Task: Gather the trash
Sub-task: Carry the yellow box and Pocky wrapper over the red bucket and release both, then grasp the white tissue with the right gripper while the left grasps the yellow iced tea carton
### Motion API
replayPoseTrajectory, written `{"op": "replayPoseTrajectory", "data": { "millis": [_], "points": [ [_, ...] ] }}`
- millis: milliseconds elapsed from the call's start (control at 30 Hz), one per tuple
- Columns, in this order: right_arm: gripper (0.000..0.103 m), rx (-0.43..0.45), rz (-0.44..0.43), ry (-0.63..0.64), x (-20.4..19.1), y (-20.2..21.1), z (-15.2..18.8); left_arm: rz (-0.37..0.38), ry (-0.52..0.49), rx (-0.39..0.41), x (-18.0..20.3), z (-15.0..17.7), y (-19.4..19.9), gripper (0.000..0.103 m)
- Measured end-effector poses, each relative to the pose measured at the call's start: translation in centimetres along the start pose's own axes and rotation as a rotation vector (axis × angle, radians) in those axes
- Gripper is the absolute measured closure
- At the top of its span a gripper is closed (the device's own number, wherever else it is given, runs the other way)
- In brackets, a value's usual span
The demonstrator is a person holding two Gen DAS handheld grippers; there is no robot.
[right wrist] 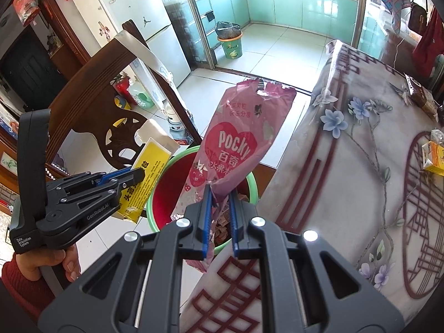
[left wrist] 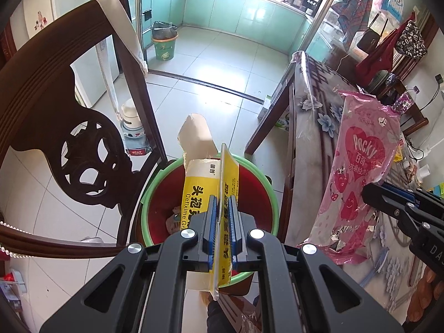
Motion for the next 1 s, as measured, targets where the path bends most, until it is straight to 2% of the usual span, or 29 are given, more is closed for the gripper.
{"op": "replayPoseTrajectory", "data": {
  "millis": [333, 367, 400, 433, 467, 633, 767, 800, 867, 1000],
  "points": [
    [0.09, -0.002, -0.008, 0.005, -0.1, -0.4, -0.3, -0.003, 0.022, 0.004, -0.3, -0.3, -0.1, 0.095],
    [0.085, 0.002, -0.006, 0.005, -0.1, -0.4, -0.3, -0.004, 0.027, 0.007, -0.4, -0.3, 0.0, 0.089],
    [0.081, 0.008, -0.001, 0.002, -0.1, -0.2, -0.4, -0.01, 0.031, 0.015, -0.4, -0.4, 0.2, 0.074],
    [0.073, 0.016, 0.002, -0.002, 0.0, -0.1, -0.4, -0.015, 0.032, 0.023, -0.7, -0.4, 0.3, 0.066],
    [0.072, 0.024, 0.004, -0.006, 0.1, 0.0, -0.4, -0.016, 0.031, 0.033, -0.7, -0.4, 0.5, 0.063],
    [0.072, 0.034, 0.0, -0.016, 0.6, 0.5, -0.3, -0.033, 0.026, 0.042, -0.7, -0.7, 1.4, 0.064],
    [0.072, 0.03, 0.001, -0.005, 1.2, 0.7, 0.1, -0.033, 0.023, 0.081, 0.1, -0.7, 3.2, 0.064],
    [0.07, 0.025, 0.011, 0.007, 1.4, 0.6, 0.3, -0.032, 0.017, 0.09, 0.5, -0.6, 3.8, 0.064],
    [0.059, 0.01, 0.038, 0.029, 1.9, 0.3, 0.6, -0.031, 0.005, 0.116, 1.5, 0.0, 5.2, 0.064],
    [0.059, -0.037, 0.094, 0.079, 3.2, -0.7, 1.0, -0.06, 0.023, 0.179, 2.3, 1.8, 7.7, 0.063]
  ]
}}
Point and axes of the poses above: each gripper's, at about its wrist camera, not at the fingertips, and y roughly against the way its jaws point, x to its right, z to its underside, the point moved 2 cm from there along -y, roughly the way its jaws point, and after that the axes turned 15 degrees about z, right-handed, at the moved point
